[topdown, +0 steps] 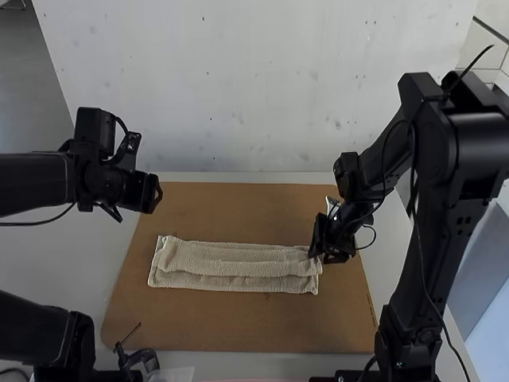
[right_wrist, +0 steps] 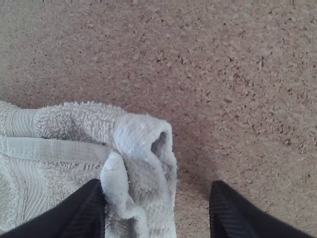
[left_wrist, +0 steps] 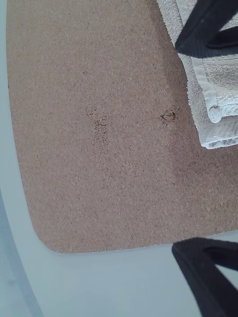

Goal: Fold the towel.

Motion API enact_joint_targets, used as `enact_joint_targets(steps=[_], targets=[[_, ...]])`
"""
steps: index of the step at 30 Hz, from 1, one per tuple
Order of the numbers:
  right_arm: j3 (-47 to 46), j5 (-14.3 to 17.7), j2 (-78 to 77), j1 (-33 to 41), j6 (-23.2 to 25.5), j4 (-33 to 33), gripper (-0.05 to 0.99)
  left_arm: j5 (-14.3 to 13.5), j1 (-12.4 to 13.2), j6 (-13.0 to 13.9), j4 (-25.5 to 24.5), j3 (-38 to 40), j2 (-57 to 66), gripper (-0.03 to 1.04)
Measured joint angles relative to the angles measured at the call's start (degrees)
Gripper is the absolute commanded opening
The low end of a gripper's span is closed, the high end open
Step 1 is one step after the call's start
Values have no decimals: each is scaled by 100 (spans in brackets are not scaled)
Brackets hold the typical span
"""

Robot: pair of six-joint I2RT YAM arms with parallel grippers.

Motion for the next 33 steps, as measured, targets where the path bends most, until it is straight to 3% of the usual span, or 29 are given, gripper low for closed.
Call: enact_joint_targets(steps=[3, 18, 21, 26, 28, 33], targets=[[48, -35, 105, 0, -4, 2, 32, 0, 0, -17, -81, 0, -76, 79], [380, -304, 452, -7, -20, -131, 32, 2, 61, -22, -190, 0, -225, 79], [396, -315, 479, -7, -22, -116, 21, 0, 109, -22, -216, 0, -225, 79], [396, -317, 549, -7, -22, 61, 12, 2, 146, -22, -227, 0, -225, 79], [398, -319, 566, -7, -26, 94, 3, 2, 146, -22, -232, 0, -225, 79], [389, -343, 592, -2, -42, 195, 2, 2, 146, -22, -256, 0, -225, 79]])
